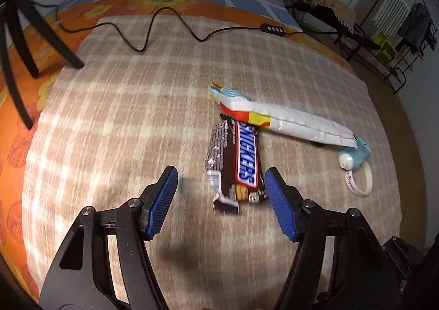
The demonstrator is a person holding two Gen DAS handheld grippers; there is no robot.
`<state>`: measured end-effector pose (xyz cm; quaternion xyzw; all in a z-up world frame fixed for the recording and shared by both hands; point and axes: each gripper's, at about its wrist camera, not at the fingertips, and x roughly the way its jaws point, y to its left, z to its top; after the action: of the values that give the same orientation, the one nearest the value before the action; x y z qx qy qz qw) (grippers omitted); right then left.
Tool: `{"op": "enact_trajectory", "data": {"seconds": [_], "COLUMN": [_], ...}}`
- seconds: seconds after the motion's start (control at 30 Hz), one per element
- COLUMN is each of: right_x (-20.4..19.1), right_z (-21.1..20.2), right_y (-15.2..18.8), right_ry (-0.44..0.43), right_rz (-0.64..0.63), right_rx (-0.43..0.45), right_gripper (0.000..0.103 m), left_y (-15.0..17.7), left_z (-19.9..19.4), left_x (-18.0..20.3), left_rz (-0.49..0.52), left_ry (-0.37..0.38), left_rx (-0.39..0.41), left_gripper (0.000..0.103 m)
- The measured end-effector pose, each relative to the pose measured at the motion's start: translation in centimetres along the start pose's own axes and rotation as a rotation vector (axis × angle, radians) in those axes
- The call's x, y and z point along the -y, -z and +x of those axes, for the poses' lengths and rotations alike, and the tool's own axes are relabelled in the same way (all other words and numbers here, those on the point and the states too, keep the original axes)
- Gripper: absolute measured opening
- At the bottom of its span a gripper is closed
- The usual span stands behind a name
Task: Collect trash
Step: 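Grasp the Snickers bar with the left tool while the right tool grasps the white tissue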
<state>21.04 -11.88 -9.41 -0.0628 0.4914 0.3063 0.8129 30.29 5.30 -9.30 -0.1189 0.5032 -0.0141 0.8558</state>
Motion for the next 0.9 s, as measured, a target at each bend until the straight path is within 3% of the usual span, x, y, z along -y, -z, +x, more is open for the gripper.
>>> {"op": "enact_trajectory", "data": {"seconds": [0.17,0.23,0.37,0.53,0.67,0.9], "right_x": [-0.3,-0.3,-0.6,-0.7,-0.9,-0.9], "right_z": [1.1,1.3,1.5,1.5,1.5,0.4], "right_y": [-0.4,-0.5,-0.7,-0.9,-0.9,-0.7], "right_ry": [0.007,0.006,0.001,-0.013,-0.014,-0.03], "right_rz": [-0.014,-0.014,-0.021,-0.026,-0.033,-0.024], "right_rx": [-0.006,-0.005,-0.001,0.005,0.001,0.026], "right_gripper": [0.065,0.065,0.065,0.065,0.033,0.027], "left_y": [-0.6,-0.5,-0.6,-0.7,-0.3,0.5], "left_z": [1.3,1.7,1.9,1.7,1.2,-0.6], "left_x": [1.3,1.5,1.3,0.9,0.3,-0.3], "left_rz": [0.056,0.066,0.056,0.047,0.022,0.003], "left_ry": [-0.017,-0.026,-0.026,-0.012,0.006,0.02], "left_rx": [0.001,-0.001,0.012,0.005,0.008,0.019], "left_gripper": [0.066,0.052,0.039,0.009,0.009,0.008]}}
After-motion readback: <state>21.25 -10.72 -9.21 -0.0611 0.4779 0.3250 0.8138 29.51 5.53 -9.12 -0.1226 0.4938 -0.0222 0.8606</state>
